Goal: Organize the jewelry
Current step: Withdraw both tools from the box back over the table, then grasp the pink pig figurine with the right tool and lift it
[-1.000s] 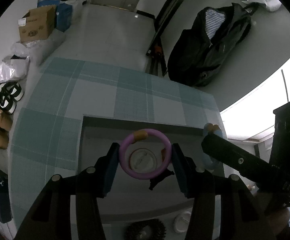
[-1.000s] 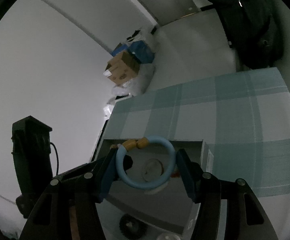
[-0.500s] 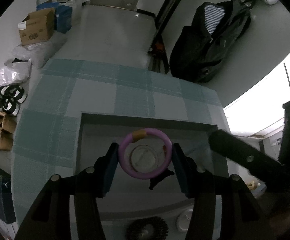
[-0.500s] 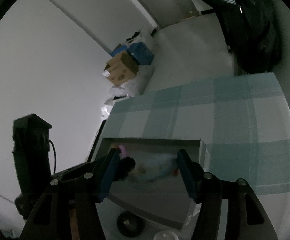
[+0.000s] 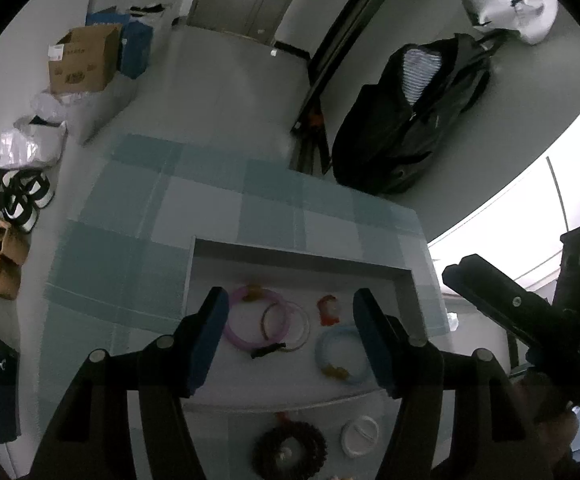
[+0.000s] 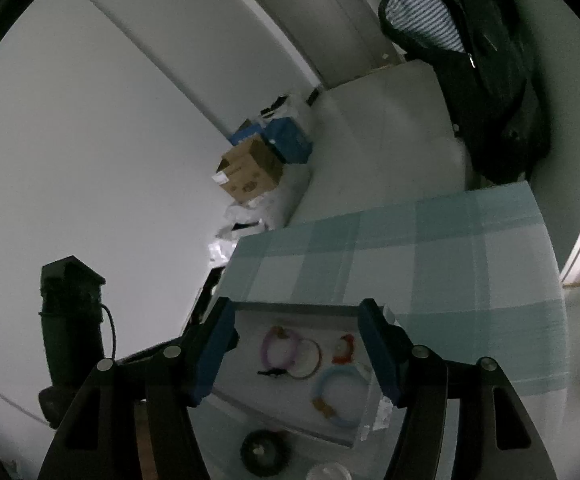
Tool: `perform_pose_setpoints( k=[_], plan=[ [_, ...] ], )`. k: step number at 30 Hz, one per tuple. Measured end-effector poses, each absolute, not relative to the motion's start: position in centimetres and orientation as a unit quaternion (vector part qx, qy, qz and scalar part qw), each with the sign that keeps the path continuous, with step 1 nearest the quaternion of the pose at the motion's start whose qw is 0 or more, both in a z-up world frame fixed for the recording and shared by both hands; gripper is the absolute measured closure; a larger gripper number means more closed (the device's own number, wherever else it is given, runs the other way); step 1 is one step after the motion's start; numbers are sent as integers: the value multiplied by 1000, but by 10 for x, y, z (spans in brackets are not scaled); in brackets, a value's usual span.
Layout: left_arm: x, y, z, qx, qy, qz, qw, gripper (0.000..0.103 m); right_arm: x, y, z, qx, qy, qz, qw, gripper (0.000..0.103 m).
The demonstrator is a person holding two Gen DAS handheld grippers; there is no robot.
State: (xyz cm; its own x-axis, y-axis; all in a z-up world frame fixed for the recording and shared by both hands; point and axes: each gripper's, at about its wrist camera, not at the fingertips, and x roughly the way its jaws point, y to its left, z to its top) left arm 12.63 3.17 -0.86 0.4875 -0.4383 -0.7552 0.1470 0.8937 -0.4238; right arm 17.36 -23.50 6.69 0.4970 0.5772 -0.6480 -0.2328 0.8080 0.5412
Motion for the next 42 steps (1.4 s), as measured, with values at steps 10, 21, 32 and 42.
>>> perform_pose_setpoints(
  k=[10,21,32,42],
  plan=[
    [102,26,4,-103,451,-167,871,42,159,-234,76,154,421,241,861,35],
    [69,29,-11,-90,463,-164,867,34,127,-234,72,118,424,244,864,35],
    [53,31,-29,-69,491,-141,857,33,80,-223,46,72,475,278,832,34],
    [47,35,-38,-34,510,-97,854,33,43,-197,19,22,513,329,793,36]
  ],
)
